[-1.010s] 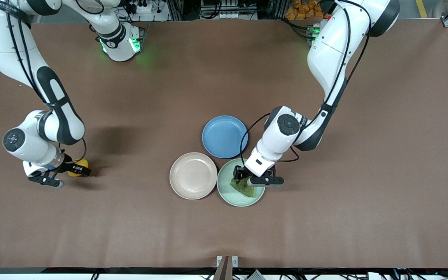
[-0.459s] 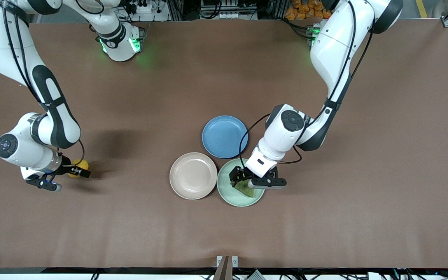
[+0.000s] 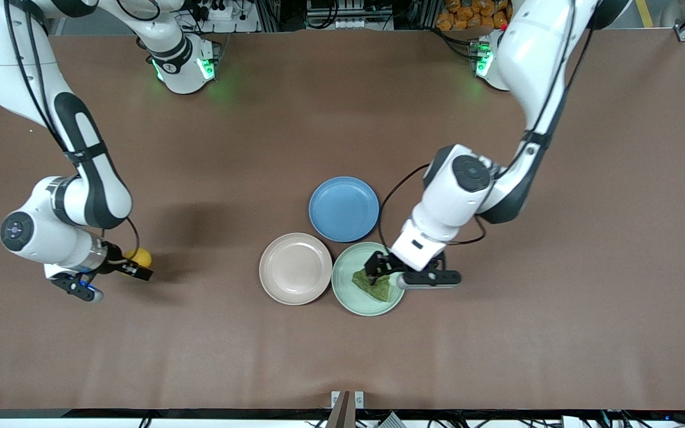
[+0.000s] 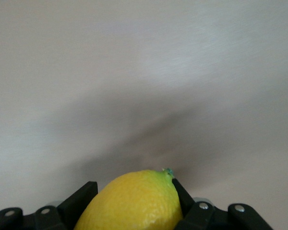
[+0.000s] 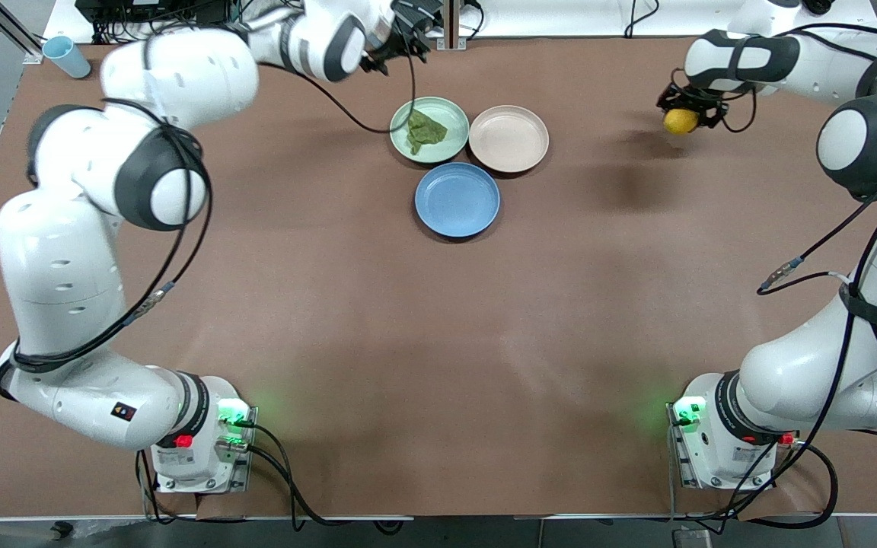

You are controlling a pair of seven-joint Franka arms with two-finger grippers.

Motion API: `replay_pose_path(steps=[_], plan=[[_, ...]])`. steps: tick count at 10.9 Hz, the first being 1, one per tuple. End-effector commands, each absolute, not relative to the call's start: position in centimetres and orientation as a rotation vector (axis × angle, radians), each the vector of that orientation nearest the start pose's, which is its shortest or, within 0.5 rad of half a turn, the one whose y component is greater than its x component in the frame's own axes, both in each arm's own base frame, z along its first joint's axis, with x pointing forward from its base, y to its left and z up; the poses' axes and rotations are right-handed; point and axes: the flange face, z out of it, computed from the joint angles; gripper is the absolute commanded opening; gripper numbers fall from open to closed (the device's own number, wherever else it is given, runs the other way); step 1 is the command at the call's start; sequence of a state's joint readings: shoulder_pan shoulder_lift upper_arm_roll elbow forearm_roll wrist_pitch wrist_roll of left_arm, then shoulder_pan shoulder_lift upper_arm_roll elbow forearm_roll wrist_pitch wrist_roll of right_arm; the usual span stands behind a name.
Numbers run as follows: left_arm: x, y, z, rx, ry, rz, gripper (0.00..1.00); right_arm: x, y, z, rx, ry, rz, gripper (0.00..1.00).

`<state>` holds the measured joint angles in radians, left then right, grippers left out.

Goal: Place lemon and lettuce in plates
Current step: 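Lower the lettuce onto the green plate and open the left gripper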

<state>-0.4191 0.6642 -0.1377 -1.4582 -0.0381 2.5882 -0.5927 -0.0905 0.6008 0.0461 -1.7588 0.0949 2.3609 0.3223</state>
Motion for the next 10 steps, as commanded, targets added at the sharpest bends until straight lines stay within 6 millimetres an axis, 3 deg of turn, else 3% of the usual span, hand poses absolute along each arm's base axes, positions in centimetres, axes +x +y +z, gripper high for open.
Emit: replay_pose_path(steps=[1, 3, 6, 10], plan=[[65.9, -32.9, 39.9, -3.365, -0.130, -0.533, 1.00, 67.0, 2.7, 24.6, -2.934, 0.773, 0.017, 0.46], [66.1, -29.9, 42.8, -3.340, -0.158, -0.474, 1.00, 66.9, 6.4, 24.5, -2.910, 0.856, 0.022, 0.46], [65.5, -25.6, 46.3, -3.295, -0.147, -0.346, 1.00, 67.0, 14.8, 25.9, -2.872, 0.936, -0.009, 0.46], [64.0, -18.4, 51.7, -3.225, -0.174, -0.193, 1.00, 66.2, 22.2, 25.8, -2.836, 0.991, -0.002, 0.46]])
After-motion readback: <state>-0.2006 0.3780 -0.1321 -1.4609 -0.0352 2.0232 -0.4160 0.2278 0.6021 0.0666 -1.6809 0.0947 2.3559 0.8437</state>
